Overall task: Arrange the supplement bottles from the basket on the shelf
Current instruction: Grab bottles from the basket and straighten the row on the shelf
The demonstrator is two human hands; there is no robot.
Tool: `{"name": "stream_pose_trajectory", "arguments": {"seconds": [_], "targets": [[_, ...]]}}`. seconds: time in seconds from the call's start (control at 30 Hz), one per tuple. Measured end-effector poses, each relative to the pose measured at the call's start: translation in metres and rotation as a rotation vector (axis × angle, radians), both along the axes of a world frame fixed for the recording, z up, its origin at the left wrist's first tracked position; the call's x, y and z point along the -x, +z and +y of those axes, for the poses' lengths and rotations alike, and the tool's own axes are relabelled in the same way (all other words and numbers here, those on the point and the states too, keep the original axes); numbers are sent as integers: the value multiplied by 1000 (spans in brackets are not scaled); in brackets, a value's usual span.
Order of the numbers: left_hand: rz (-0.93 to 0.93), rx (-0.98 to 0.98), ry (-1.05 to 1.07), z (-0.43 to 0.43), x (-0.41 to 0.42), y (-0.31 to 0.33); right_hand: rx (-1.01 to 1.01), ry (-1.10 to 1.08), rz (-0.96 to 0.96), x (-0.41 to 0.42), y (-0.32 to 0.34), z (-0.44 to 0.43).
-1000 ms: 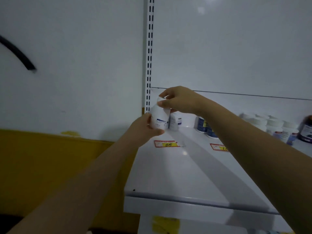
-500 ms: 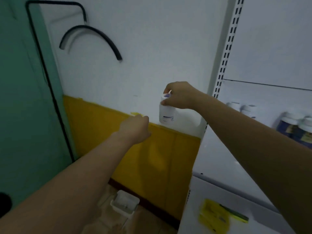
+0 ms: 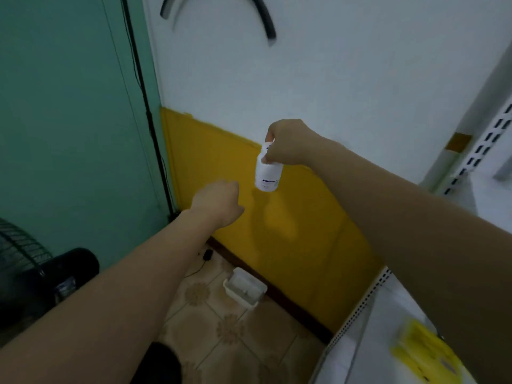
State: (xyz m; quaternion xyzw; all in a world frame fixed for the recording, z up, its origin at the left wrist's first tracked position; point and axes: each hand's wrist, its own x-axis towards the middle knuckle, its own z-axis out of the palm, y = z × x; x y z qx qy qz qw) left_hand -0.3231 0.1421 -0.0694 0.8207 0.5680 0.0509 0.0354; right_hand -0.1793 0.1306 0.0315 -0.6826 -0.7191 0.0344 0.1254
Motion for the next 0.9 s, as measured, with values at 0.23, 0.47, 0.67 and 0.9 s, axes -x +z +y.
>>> {"name": "stream_pose_trajectory", "arguments": {"seconds": [0.23, 0.47, 0.67, 0.9], "targets": [[-4, 155, 39, 49, 18, -94, 217, -3, 24, 16, -98, 72], [11, 237, 86, 116, 14, -194, 382, -33, 61, 5, -228, 169], [-14, 319, 96, 173, 10, -283, 474, -107, 131, -16, -334, 228], [91, 381, -2, 230, -3, -386, 516, -184, 215, -35, -472, 275]]}}
